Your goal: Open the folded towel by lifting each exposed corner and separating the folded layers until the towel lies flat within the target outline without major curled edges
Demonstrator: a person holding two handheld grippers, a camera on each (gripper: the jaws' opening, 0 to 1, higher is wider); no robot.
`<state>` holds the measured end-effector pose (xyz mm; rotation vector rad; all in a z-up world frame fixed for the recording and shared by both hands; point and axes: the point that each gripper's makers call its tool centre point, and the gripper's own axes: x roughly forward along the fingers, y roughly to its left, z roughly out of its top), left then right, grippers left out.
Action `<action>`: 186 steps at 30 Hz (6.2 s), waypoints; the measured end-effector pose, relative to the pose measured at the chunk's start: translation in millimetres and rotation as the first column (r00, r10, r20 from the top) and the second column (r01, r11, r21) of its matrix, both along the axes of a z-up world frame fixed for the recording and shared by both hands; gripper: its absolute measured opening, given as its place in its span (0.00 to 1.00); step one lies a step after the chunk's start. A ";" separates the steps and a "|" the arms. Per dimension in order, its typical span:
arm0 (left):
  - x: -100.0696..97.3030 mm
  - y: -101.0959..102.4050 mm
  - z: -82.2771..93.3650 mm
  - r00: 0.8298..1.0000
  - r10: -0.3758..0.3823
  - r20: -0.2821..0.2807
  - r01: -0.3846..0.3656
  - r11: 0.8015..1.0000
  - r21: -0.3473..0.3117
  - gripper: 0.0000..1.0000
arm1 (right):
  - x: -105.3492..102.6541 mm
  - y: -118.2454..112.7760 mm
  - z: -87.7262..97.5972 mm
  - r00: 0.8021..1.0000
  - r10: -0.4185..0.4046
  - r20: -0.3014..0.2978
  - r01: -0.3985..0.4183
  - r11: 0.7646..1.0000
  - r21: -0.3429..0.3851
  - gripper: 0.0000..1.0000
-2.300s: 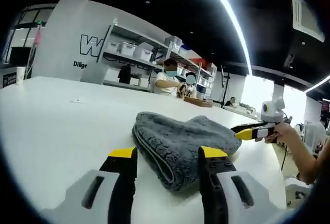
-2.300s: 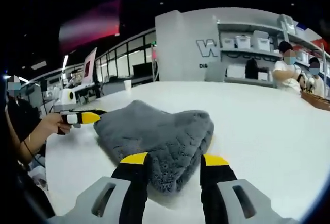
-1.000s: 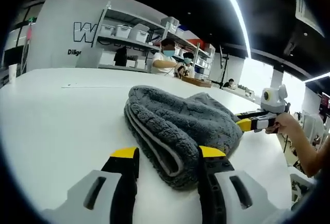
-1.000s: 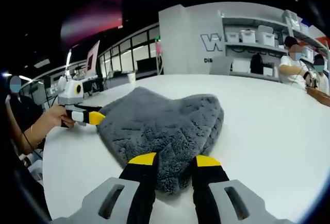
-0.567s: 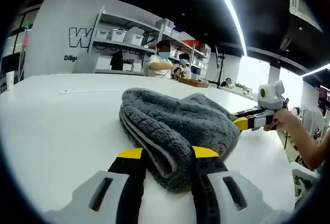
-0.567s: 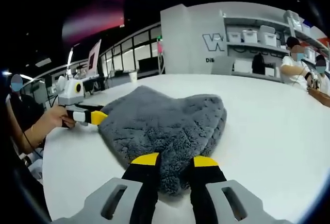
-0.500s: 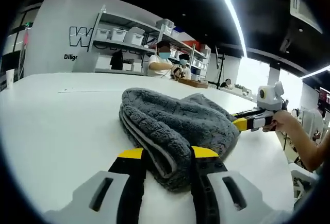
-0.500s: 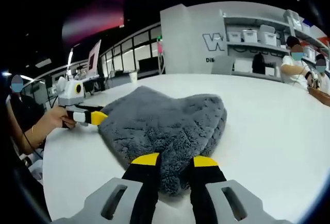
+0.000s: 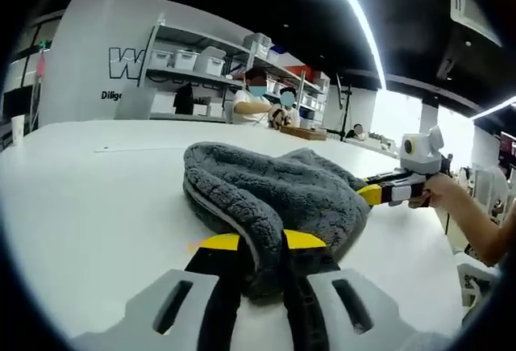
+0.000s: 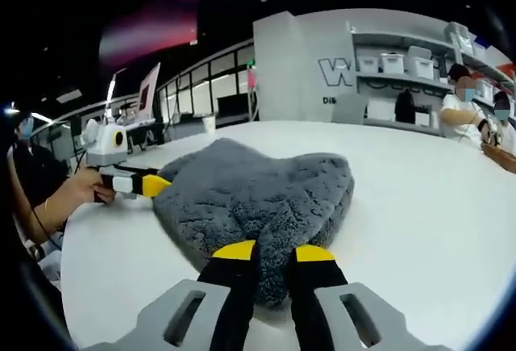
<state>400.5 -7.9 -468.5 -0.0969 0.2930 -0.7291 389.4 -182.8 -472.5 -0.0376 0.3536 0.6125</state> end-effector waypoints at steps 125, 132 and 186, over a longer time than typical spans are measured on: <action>162.9 95.5 36.2 0.995 0.087 -0.047 -0.090 0.993 -0.071 0.35 | 193.6 51.5 35.1 0.999 -0.049 -0.019 0.050 0.998 0.031 0.27; 172.5 92.2 36.6 0.995 0.092 -0.046 -0.095 0.993 -0.068 0.38 | 204.3 51.1 31.8 0.998 -0.057 -0.026 0.058 0.998 0.013 0.27; 130.6 73.5 51.2 0.994 -0.014 0.107 -0.001 0.990 0.139 0.41 | 86.8 124.0 132.2 0.718 0.484 0.500 -0.478 0.865 -0.152 0.00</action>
